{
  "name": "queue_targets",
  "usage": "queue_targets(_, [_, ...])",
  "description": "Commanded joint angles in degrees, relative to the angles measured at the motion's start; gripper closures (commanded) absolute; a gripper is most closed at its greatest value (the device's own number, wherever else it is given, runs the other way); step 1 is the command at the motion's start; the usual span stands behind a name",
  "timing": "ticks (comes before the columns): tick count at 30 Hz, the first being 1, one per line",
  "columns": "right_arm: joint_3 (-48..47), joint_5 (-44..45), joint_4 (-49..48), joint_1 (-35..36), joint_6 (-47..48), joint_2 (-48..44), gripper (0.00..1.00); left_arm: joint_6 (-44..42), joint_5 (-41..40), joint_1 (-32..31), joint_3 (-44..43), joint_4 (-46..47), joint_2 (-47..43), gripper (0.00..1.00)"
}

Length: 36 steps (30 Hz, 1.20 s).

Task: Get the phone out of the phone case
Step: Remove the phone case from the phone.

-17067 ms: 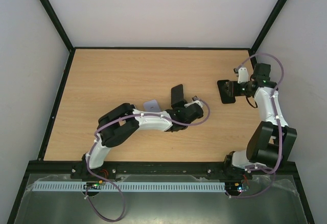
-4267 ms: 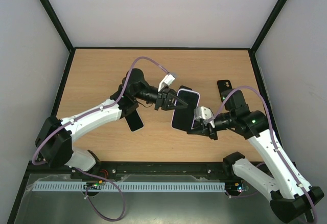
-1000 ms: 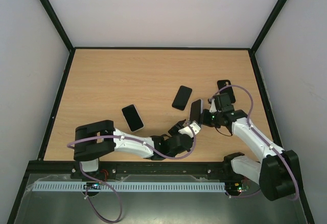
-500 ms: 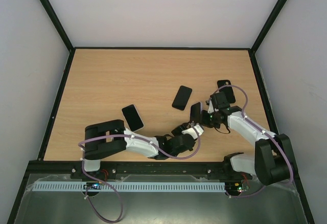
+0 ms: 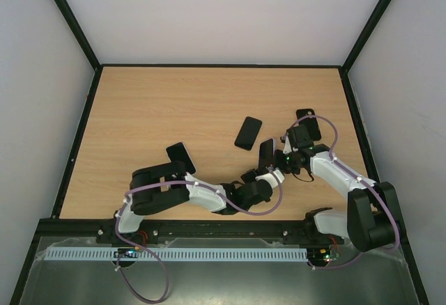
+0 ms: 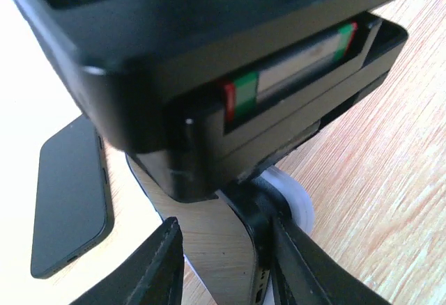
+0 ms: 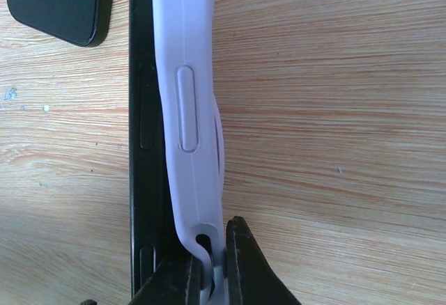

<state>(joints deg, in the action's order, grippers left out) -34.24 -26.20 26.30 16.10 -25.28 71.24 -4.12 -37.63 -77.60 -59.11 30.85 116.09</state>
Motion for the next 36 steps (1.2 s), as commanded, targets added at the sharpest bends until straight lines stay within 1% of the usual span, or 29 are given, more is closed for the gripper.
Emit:
queue_targets(1, [0.01,0.68,-2.78,0.15,0.67,1.33,0.98,-2.14,-3.61,0.85,-1.94,1.02,2.02,0.67])
queue_targets(6, [-0.12,-0.18,-2.67,0.14,0.83,1.08,0.98,-3.40,-7.60,0.83,-2.18,-0.21,3.20,0.72])
queue_targets(11, [-0.09,-0.45,-2.41,0.12,0.85,-0.76,0.98,-3.77,-13.14,0.79,-1.04,-1.27,3.12,0.85])
queue_targets(16, [0.09,0.03,-2.56,0.19,0.76,-2.05,0.98,-2.18,-14.15,0.79,1.93,1.45,0.72,0.97])
queue_targets(19, [0.12,0.64,-2.63,0.19,0.84,-2.37,0.98,-0.69,-12.84,0.81,4.11,4.01,-1.72,0.98])
queue_targets(27, [0.09,3.43,-2.71,0.16,0.93,-4.58,0.98,3.23,-11.72,0.84,8.19,7.35,-6.13,0.98])
queue_targets(36, [-0.02,4.98,-2.72,0.18,0.76,-5.94,0.98,6.41,-12.09,0.90,10.96,7.54,-12.34,0.97])
